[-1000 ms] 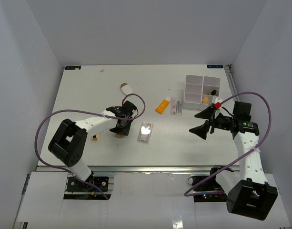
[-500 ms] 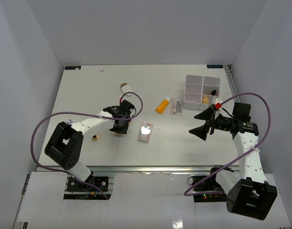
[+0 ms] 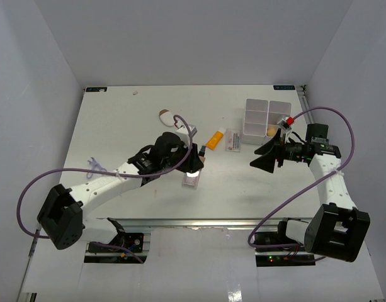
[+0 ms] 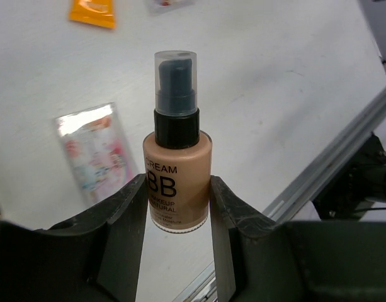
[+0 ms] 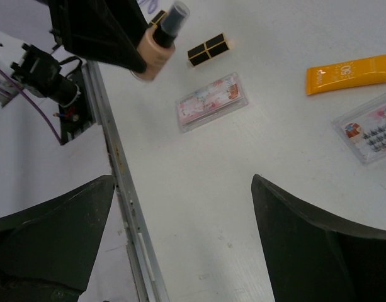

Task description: Organize the makeup

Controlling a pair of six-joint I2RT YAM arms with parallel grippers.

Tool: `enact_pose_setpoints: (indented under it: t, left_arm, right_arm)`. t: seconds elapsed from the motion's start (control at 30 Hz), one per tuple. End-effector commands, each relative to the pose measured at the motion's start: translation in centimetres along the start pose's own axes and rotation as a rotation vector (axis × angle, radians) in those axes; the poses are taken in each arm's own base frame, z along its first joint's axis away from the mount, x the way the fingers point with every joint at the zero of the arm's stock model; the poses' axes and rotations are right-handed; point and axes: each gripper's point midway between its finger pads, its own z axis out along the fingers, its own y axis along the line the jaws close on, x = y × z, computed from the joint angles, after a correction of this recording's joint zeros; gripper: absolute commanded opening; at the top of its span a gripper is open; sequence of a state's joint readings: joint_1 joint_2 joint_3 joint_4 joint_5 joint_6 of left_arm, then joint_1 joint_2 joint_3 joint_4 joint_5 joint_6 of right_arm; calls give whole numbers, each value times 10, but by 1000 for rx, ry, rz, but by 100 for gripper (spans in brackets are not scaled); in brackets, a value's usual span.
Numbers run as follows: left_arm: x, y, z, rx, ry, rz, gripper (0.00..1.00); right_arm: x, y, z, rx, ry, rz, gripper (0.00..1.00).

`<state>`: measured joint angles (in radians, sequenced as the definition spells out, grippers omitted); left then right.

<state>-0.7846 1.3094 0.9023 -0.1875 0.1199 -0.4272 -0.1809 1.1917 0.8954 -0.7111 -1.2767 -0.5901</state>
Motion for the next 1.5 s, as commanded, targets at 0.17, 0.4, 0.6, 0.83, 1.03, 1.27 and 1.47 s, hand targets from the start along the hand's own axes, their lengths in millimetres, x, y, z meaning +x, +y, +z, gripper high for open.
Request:
enact_pose_setpoints:
  t: [0.17, 0.4, 0.6, 0.83, 1.03, 1.27, 1.47]
  left_arm:
    - [-30, -90, 38, 335, -159, 77, 2]
    - [-28, -111, 58, 386, -145, 103, 2]
    - [-25, -127, 69, 420, -129, 120, 2]
    - [-27, -138, 76, 437, -125, 139, 3]
    - [-27, -141, 81, 434, -117, 146, 3]
    - [-30, -143, 86, 426, -117, 151, 4]
    - [-34, -139, 88, 396, -125, 152, 7]
  right_arm:
    - [-21, -5, 21, 61, -18, 179, 96]
    - [-15, -20, 39, 136, 7, 249, 95]
    - [-13, -31, 43, 150, 24, 291, 95]
    - [-6, -36, 45, 155, 38, 312, 92]
    - [-6, -33, 45, 133, 38, 313, 71]
    - [-7, -29, 45, 110, 36, 298, 48]
    - [-8, -21, 45, 76, 32, 280, 25]
